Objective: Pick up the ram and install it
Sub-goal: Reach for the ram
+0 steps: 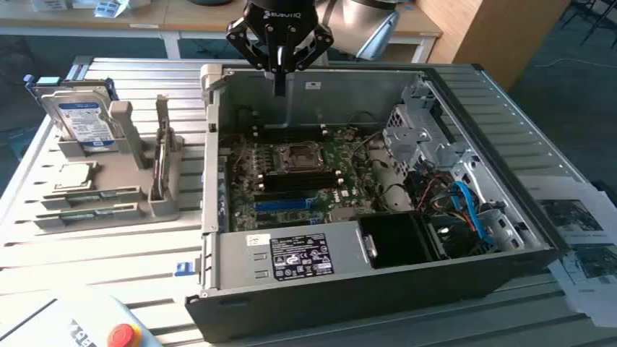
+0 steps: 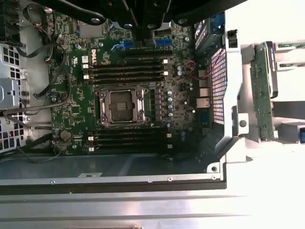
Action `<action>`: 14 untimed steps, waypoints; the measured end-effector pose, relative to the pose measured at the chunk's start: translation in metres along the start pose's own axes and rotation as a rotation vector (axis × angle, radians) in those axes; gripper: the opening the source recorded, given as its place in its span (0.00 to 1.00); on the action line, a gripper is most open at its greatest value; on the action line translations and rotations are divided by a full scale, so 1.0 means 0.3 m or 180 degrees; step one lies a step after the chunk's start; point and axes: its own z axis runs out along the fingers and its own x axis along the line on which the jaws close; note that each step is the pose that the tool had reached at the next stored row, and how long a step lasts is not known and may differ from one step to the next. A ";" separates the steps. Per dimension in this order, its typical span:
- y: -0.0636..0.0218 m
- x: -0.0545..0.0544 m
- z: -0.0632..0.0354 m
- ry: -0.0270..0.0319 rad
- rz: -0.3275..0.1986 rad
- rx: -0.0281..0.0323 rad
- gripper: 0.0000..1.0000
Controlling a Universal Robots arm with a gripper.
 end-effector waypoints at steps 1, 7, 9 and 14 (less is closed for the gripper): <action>0.000 0.000 0.000 0.0000 0.0000 0.0000 0.10; 0.000 0.000 0.000 0.0000 0.0000 0.0000 0.10; 0.000 0.000 0.000 0.0000 0.0000 0.0000 0.10; 0.000 0.000 0.000 0.0000 0.0000 0.0000 0.10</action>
